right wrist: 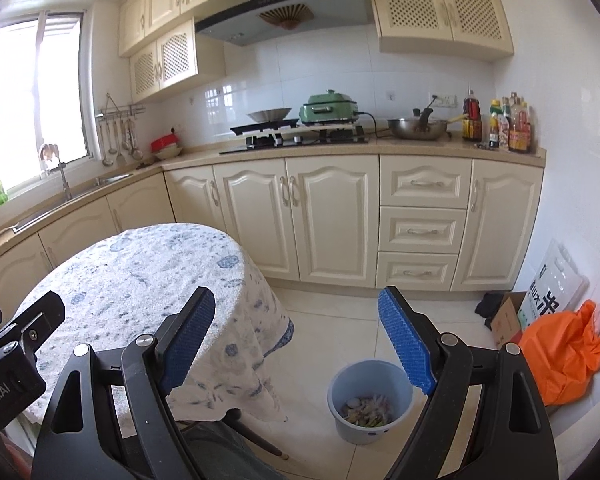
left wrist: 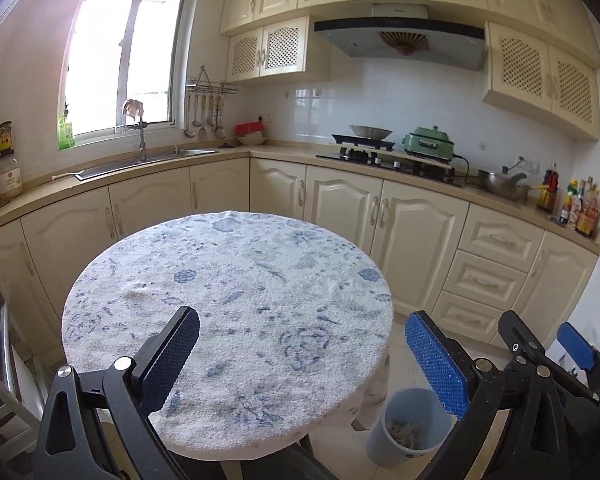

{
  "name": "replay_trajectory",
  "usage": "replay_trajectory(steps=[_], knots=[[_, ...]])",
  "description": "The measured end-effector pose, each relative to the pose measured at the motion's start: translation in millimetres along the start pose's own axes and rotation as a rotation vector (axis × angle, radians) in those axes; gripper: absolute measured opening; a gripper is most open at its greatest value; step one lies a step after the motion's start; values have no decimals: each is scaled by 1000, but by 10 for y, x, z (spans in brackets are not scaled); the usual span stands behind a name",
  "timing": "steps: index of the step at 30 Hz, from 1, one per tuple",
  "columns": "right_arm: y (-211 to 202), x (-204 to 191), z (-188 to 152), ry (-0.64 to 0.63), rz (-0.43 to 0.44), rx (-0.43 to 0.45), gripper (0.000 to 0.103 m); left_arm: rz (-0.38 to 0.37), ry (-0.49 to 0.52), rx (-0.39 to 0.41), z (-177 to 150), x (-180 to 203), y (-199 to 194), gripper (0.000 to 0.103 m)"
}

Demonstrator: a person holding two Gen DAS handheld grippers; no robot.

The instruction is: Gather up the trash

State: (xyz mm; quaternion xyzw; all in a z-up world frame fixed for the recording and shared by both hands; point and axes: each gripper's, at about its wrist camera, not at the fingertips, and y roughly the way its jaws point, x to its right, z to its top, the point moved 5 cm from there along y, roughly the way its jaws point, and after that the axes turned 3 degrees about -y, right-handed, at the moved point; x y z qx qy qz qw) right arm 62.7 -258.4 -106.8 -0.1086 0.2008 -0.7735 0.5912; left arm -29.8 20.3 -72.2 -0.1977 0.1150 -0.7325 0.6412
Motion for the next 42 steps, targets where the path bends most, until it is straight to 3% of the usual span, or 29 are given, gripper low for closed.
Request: replay_trajectory(steps=[7, 17, 32, 42], knots=[[-76, -100, 78, -13, 18, 51, 88, 28, -2, 37, 50, -92, -109, 102], [-156, -196, 120, -51, 19, 84, 92, 26, -21, 0, 24, -208, -11, 102], [-63, -112, 79, -43, -10, 51, 94, 23, -11, -46, 17, -109, 119, 102], [-36, -93, 53, -42, -4, 34, 95, 22, 2, -31, -32, -37, 92, 102]])
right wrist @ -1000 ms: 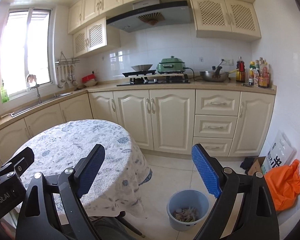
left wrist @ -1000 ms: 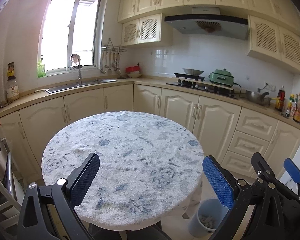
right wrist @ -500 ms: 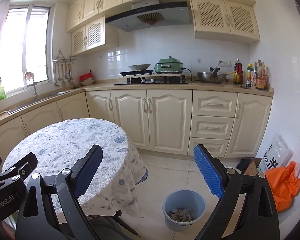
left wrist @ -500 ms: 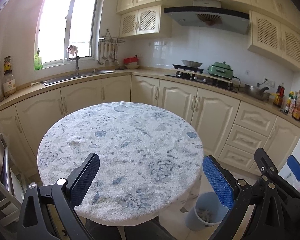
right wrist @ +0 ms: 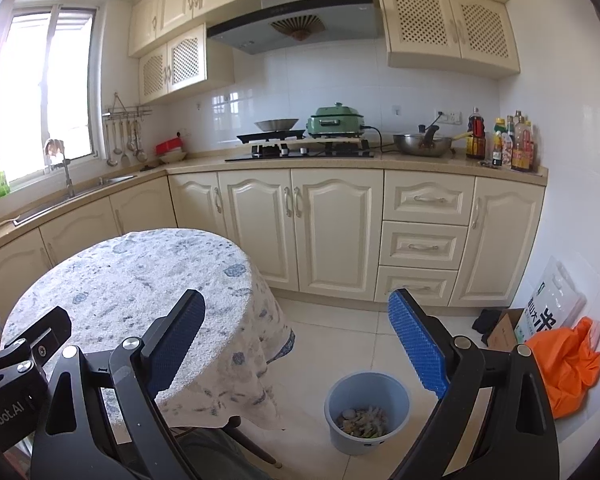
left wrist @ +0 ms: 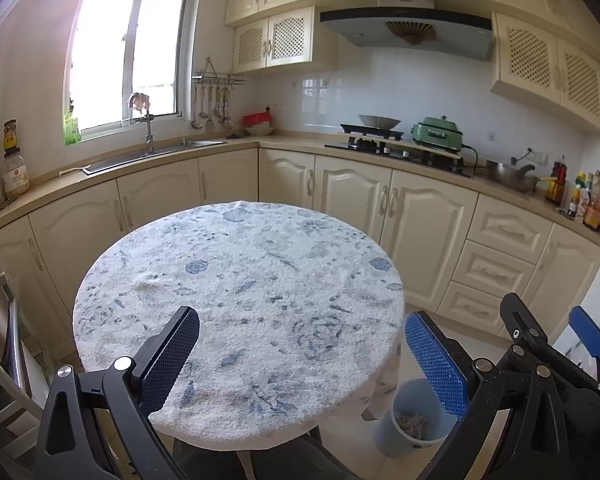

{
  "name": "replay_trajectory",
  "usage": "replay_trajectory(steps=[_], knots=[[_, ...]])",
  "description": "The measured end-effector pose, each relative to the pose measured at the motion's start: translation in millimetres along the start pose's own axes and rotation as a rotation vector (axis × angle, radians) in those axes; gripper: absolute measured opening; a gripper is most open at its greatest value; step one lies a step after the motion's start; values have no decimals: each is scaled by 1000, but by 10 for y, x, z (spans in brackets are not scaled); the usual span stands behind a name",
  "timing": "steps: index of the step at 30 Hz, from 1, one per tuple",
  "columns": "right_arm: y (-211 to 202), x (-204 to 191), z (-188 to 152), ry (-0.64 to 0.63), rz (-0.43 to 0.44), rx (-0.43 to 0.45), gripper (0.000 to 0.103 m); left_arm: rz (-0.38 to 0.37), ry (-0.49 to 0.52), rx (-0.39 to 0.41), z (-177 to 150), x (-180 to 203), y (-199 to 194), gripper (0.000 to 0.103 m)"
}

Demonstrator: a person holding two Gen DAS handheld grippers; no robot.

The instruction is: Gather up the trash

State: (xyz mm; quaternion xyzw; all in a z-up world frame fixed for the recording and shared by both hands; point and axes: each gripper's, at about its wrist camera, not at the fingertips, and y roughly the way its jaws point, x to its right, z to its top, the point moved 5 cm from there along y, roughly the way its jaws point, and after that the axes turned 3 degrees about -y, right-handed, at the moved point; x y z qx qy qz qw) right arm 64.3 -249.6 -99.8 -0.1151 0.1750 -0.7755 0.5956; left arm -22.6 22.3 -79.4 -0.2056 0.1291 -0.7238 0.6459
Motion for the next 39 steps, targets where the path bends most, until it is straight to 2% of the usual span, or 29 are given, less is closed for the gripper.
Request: replay_trajectory(steps=[17, 39], knots=[[-65, -6, 8, -2, 14, 17, 95, 8, -26, 26, -26, -99, -102, 102], [-129, 5, -8, -3, 13, 25, 95, 7, -4, 34, -61, -65, -193, 102]])
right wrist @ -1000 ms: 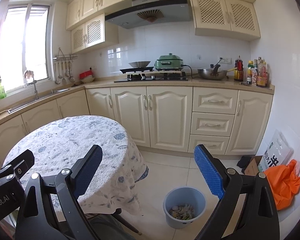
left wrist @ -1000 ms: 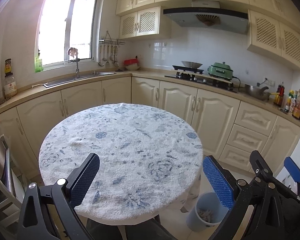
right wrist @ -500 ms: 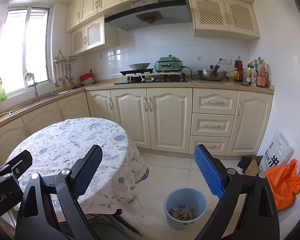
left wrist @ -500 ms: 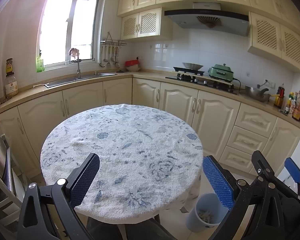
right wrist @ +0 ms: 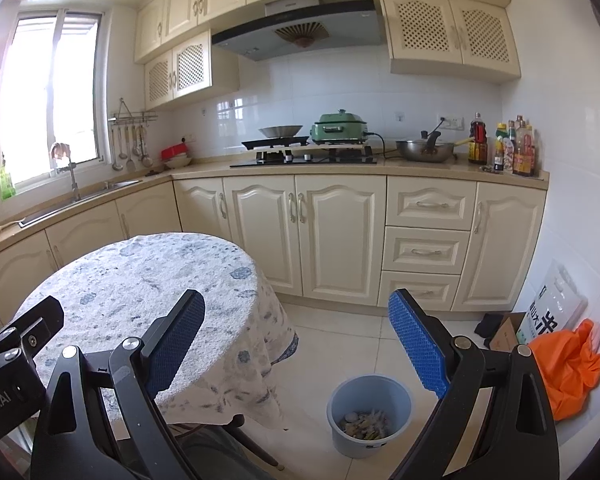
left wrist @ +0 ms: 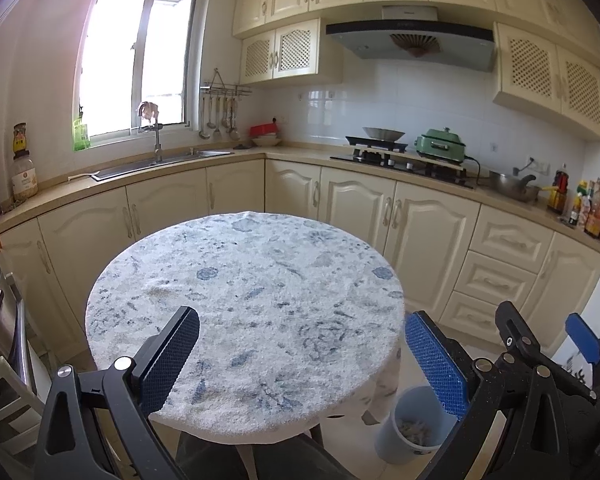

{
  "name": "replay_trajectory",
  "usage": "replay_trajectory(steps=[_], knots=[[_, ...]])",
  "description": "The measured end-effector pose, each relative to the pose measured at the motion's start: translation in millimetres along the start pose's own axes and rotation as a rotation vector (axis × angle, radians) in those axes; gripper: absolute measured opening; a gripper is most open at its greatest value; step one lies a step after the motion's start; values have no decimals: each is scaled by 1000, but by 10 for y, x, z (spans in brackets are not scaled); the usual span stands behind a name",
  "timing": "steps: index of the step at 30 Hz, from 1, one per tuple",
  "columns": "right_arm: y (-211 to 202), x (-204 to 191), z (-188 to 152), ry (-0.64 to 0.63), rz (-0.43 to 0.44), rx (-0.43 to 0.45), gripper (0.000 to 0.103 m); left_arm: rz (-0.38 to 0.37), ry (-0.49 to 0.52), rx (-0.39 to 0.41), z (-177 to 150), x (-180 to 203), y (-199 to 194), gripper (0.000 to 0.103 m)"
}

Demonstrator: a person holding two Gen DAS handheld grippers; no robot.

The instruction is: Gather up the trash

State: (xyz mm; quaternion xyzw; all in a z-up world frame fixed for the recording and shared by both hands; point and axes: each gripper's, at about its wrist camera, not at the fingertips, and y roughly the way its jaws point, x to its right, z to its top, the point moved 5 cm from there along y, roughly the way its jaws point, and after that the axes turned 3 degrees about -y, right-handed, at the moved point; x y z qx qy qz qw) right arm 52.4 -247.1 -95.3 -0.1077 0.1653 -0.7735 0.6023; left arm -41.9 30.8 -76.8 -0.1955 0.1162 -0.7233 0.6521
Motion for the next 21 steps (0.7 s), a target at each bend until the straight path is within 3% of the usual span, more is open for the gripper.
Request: replay_trajectory(steps=[21], knots=[[-34, -9, -5, 0, -18, 6, 95, -4, -1, -11, -19, 32, -58, 102]])
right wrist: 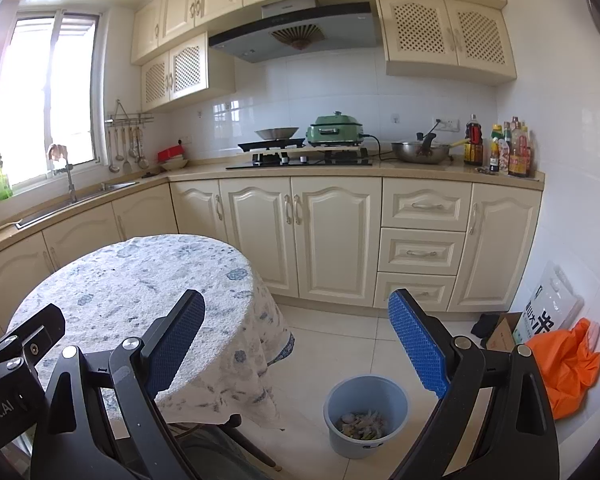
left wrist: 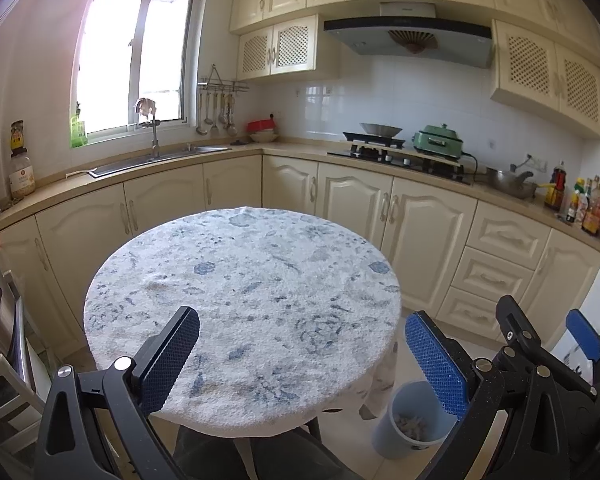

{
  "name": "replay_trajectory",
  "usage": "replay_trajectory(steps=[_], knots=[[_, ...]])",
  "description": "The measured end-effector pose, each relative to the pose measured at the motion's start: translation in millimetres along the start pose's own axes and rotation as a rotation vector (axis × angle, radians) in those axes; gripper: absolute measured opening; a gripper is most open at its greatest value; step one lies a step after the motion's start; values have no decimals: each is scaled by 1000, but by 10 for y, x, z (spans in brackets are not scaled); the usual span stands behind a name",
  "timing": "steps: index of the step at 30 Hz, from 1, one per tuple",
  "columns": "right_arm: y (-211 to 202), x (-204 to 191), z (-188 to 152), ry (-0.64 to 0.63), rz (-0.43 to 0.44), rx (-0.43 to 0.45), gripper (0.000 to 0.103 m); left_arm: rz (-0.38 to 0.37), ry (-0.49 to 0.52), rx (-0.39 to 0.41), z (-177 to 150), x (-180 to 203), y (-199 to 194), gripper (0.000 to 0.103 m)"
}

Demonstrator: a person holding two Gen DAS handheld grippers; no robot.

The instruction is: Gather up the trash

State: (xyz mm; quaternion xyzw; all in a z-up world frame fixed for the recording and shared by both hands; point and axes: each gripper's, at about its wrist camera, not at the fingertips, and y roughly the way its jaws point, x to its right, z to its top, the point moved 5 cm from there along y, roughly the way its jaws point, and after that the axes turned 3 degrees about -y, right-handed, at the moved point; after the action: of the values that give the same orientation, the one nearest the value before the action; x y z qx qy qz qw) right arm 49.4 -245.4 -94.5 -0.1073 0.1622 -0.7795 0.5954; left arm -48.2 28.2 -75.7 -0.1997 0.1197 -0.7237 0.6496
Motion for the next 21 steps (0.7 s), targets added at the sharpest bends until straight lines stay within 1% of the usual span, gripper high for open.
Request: replay_trajectory(steps=[21], knots=[[-43, -9, 26, -2, 7, 3, 95, -4, 1, -7, 16, 0, -58, 102]])
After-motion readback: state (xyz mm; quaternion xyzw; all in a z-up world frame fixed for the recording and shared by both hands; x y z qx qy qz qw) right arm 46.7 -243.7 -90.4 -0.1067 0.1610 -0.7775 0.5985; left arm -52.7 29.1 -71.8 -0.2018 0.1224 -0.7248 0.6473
